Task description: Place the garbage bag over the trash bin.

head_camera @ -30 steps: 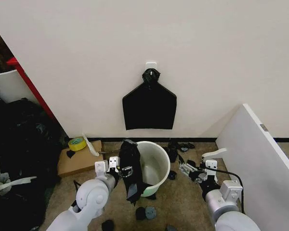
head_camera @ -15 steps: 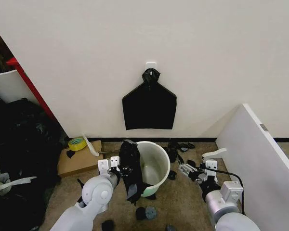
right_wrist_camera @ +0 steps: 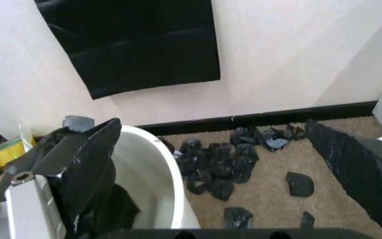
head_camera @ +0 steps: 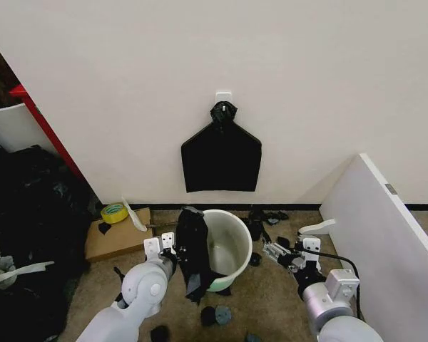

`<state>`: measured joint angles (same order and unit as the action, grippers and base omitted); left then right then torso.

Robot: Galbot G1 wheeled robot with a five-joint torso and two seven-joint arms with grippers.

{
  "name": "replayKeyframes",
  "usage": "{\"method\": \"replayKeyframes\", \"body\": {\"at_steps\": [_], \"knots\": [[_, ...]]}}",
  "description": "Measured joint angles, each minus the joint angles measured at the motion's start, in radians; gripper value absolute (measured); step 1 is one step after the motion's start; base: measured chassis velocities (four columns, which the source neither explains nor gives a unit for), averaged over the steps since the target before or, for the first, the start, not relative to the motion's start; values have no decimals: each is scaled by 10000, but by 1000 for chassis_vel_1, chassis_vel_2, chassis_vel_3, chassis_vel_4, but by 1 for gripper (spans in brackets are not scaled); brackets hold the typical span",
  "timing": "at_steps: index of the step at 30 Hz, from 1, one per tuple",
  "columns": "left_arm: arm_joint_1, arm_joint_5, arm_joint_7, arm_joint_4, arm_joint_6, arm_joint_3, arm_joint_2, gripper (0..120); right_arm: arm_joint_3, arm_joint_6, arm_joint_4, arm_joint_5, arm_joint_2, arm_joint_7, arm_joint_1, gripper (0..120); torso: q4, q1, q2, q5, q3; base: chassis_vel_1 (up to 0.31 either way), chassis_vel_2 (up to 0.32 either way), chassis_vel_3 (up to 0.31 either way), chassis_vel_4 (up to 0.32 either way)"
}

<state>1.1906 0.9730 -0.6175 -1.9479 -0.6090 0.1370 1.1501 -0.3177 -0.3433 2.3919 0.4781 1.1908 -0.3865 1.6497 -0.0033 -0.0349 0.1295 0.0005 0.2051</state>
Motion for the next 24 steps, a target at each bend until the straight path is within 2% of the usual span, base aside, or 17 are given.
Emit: {"method": "replayKeyframes", "body": {"at_steps": [9, 14, 17, 19, 22, 23, 24], "knots": [[201, -140, 42, -236, 678, 64, 40, 3, 29, -15, 174, -125, -12, -29, 83, 100, 0, 0, 0, 2, 0, 0, 0, 0, 0], [326, -1571, 860, -683, 1661, -137, -76, 3, 112, -230, 633, 50, -93, 24, 20, 100, -1, 0, 0, 3, 0, 0, 0, 0, 0], [341, -2268, 1125, -760, 1931, -328, -105, 3, 230, -432, 726, 286, -91, 24, -206, 100, -2, 0, 0, 2, 0, 0, 0, 0, 0], [366, -3067, 1299, -868, 2199, -567, -59, 3, 446, -734, 856, 689, -82, 74, -642, 100, 2, 0, 0, 4, 0, 0, 0, 0, 0], [362, -3945, 1525, -919, 2708, -1031, -16, 3, 612, -1274, 1098, 2660, -249, 182, -1330, 100, 1, 0, 0, 2, 0, 0, 0, 0, 0], [362, -3945, 1525, -919, 2708, -1031, -16, 3, 612, -1274, 1098, 2660, -249, 182, -1330, 100, 1, 0, 0, 2, 0, 0, 0, 0, 0], [365, -4232, 1564, -883, 2828, -1182, 31, 3, 665, -1423, 1106, 3337, -279, 148, -1533, 100, 1, 0, 0, 1, 0, 0, 0, 0, 0]]}}
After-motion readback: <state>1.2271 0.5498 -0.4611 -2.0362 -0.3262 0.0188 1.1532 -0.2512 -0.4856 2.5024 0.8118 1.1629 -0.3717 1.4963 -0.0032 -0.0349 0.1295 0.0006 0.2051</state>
